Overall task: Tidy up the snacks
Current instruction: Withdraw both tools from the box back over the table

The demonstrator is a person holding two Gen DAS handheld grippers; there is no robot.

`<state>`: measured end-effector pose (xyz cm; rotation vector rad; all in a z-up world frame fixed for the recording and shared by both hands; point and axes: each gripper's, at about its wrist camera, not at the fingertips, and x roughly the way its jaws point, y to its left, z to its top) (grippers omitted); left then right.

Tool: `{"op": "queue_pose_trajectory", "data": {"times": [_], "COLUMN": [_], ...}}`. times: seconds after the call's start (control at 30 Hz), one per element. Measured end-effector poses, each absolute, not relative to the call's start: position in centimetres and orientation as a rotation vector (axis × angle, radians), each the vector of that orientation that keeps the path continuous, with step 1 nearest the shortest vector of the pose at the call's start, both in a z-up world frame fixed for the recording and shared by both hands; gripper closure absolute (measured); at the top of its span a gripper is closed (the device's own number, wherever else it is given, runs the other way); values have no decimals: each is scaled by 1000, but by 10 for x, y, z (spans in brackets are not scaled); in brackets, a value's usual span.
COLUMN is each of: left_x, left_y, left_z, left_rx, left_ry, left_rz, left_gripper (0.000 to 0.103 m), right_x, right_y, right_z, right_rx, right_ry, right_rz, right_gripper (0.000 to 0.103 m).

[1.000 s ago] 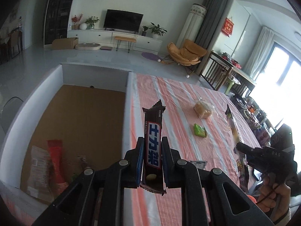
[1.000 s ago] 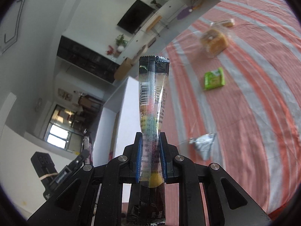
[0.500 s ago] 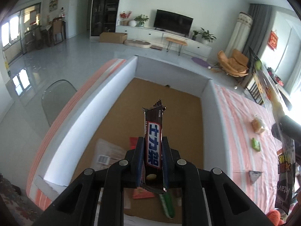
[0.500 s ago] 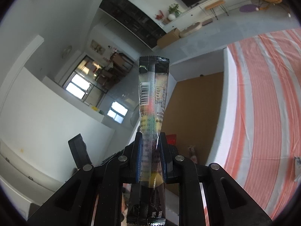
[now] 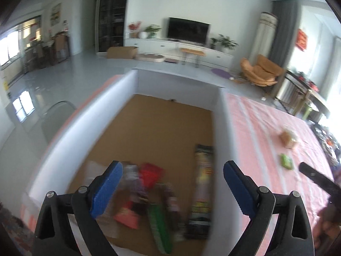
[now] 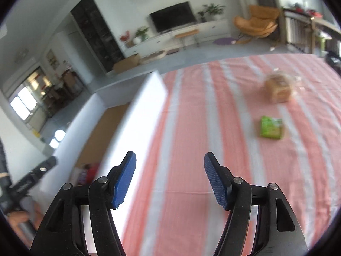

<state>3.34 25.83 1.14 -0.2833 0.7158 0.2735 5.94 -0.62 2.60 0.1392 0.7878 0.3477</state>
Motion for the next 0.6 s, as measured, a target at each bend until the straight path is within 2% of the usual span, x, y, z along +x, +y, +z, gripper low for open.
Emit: {"op": "queue_pose_trajectory", "data": {"times": [0.27,0.47,0.6], "left_x": [67,101,111], "left_y": [115,44,31], "left_z": [7,-48,-84], "left_rx": [-186,-110,-56], "left_ry": [793,906,937], "left_rz": [-124,-194,-144], "left_gripper": [6,6,6], "right_x": [70,61,68], "right_y": [-146,-173,-181], "right_z": [-23,-32,-52], "right_rx": [116,190,188], "right_ry": [809,817,868], "right_rz": [-125,-166,-176], "right_gripper": [33,33,33]}}
